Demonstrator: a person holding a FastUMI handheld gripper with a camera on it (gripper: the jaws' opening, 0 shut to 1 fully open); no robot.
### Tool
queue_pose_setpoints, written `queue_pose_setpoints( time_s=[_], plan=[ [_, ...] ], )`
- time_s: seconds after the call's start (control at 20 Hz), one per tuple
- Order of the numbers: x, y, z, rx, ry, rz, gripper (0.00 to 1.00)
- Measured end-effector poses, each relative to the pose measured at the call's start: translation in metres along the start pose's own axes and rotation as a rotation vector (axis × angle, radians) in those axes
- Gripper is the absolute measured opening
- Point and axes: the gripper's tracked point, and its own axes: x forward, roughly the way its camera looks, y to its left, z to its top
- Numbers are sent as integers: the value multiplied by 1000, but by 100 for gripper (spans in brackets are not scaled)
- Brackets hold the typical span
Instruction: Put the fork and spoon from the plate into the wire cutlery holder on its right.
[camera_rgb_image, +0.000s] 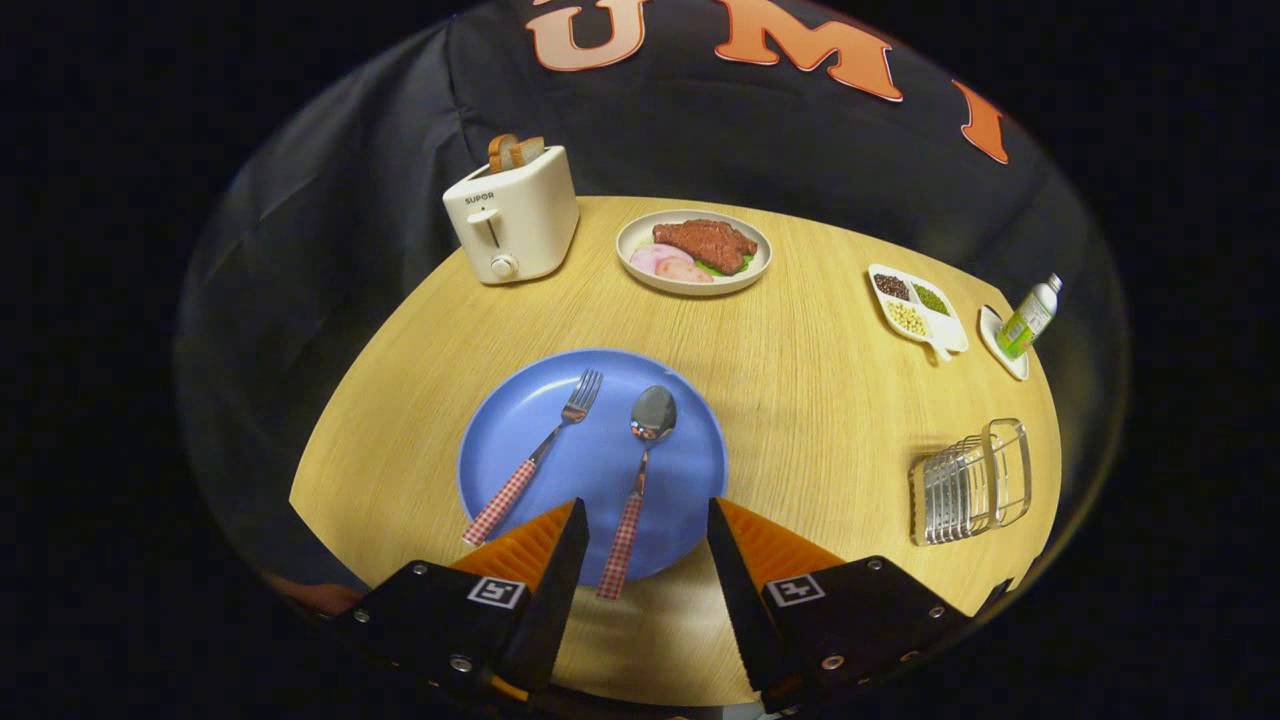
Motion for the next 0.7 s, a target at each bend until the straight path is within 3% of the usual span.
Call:
queue_pose_setpoints(
  time_s=[0.3, 0.7],
  plan=[
    [14, 11, -25, 15, 33, -2, 46],
    [22, 17, -40, 26, 56, -12, 24]
  ],
)
